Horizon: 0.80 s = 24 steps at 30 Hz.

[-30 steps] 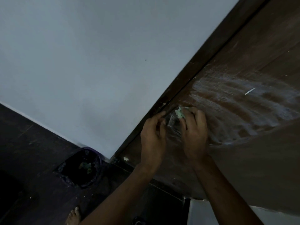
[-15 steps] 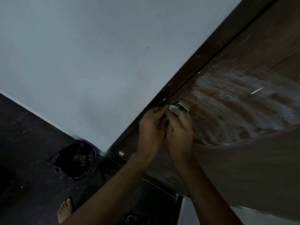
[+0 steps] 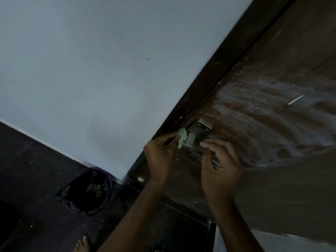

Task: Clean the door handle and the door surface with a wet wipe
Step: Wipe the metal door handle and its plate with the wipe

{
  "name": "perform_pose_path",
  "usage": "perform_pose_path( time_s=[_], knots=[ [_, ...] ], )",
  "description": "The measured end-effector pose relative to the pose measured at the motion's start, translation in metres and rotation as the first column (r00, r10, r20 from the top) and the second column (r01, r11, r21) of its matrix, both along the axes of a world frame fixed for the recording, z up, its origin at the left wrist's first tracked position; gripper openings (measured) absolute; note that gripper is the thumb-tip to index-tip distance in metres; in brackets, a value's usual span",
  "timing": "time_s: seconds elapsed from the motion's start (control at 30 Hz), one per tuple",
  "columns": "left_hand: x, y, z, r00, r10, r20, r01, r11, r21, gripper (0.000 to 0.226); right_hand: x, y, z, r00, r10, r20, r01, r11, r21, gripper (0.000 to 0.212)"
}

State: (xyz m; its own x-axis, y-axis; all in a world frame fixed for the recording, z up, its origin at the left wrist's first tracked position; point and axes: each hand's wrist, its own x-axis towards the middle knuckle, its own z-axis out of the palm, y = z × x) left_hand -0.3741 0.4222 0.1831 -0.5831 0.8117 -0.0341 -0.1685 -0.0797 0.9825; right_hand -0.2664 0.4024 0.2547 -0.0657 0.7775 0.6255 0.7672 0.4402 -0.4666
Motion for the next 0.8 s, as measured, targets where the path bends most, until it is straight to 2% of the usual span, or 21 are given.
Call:
perform_pose_path(
  time_s=[0.1,0.2,0.3,0.4,0.47,0.57,0.67,0.73,0.8],
  knots=[
    [0.0,0.002,-0.006,0.99,0.05,-0.129,-0.037,0.994,0.102,0.03,0.004,0.003,-0.002,0.999,-0.026,-0.019,0.026,1.0,-0.007,0.019],
    [0.012,-0.006,-0.024,0.966,0.022,-0.257,-0.014,0.999,0.034,0.032,0.005,-0.002,-0.006,0.996,-0.022,-0.086,0.023,1.0,0.018,0.016],
    [0.027,-0.011,-0.027,0.982,0.09,-0.167,-0.099,0.994,-0.044,0.024,0.004,-0.022,-0.018,0.975,-0.021,-0.222,0.02,1.0,-0.011,0.02],
    [0.026,-0.002,-0.017,0.978,0.205,-0.033,-0.204,0.978,0.037,0.02,-0.001,-0.044,-0.04,0.883,-0.164,-0.439,0.07,0.973,-0.222,0.02],
    [0.023,0.0,-0.015,0.979,0.203,0.011,-0.204,0.978,0.039,0.023,-0.004,-0.051,-0.06,0.812,-0.315,-0.491,0.08,0.893,-0.442,0.029],
    [0.025,-0.003,-0.015,0.984,0.169,0.046,-0.164,0.981,-0.107,0.024,-0.007,-0.04,-0.078,0.762,-0.42,-0.493,-0.016,0.749,-0.663,0.036],
    [0.032,-0.008,-0.02,0.993,0.081,0.09,-0.062,0.977,-0.205,0.021,-0.011,-0.018,-0.083,0.716,-0.449,-0.535,-0.154,0.646,-0.748,0.025],
    [0.036,-0.009,-0.018,0.989,0.029,0.145,0.006,0.972,-0.235,0.018,-0.012,-0.006,-0.08,0.616,-0.488,-0.619,-0.283,0.596,-0.751,0.023],
    [0.034,-0.01,-0.017,0.983,0.02,0.185,0.024,0.972,-0.232,0.017,-0.011,0.002,-0.078,0.486,-0.525,-0.699,-0.397,0.58,-0.711,0.03]
  ],
)
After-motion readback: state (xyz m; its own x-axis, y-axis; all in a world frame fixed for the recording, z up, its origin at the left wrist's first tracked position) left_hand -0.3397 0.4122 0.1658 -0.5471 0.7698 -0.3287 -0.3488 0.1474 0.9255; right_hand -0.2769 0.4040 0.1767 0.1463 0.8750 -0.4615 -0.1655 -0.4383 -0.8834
